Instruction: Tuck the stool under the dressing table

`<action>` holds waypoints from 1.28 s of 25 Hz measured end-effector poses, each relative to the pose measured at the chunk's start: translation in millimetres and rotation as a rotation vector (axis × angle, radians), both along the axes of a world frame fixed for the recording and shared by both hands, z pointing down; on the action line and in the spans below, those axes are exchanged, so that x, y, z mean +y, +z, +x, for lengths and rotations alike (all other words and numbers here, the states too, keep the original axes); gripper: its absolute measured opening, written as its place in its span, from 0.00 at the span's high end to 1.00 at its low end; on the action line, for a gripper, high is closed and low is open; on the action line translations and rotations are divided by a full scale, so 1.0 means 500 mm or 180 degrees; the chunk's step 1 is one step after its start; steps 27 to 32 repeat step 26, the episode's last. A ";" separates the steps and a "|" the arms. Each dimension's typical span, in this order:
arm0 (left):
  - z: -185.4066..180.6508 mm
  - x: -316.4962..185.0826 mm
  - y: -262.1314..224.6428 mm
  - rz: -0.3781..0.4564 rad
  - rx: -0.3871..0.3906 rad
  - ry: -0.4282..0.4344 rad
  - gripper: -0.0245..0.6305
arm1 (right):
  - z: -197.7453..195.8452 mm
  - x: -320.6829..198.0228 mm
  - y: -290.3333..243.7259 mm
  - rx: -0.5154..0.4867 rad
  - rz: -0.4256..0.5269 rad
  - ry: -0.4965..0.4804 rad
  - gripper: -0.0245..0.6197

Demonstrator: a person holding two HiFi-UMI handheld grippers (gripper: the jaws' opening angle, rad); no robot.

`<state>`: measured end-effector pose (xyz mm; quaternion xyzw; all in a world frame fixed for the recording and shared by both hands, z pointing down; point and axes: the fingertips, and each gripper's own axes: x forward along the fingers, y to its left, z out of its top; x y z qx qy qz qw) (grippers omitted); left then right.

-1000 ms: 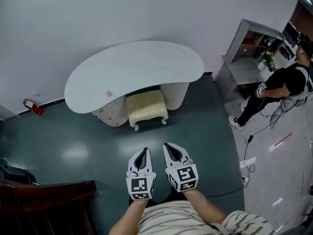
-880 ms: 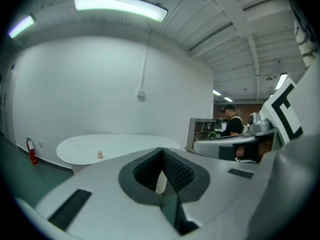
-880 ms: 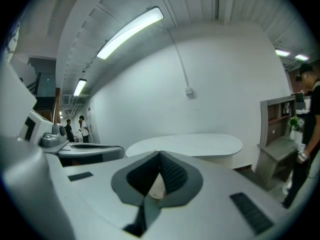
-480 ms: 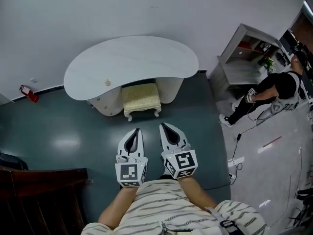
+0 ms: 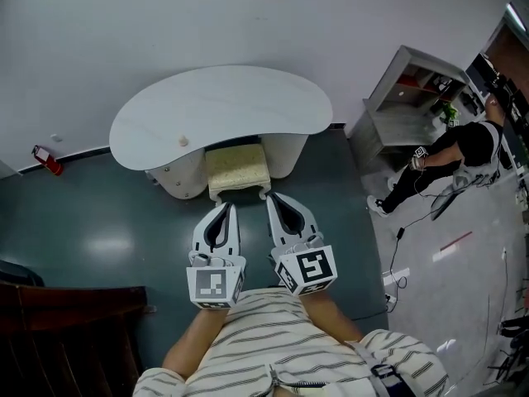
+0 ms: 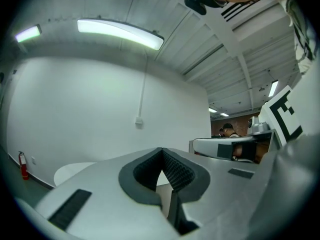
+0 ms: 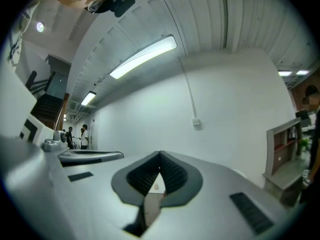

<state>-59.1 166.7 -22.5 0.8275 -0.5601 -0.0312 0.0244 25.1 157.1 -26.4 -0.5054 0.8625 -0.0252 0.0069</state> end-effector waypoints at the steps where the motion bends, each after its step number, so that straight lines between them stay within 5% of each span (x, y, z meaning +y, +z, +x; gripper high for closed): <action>1: -0.002 0.001 -0.007 0.0026 0.0005 0.0003 0.95 | -0.005 0.001 -0.006 0.0009 0.0024 -0.0021 0.94; 32: 0.013 -0.021 -0.043 0.0240 0.0023 -0.0008 0.96 | 0.026 -0.013 -0.029 0.0028 0.0210 0.0073 0.94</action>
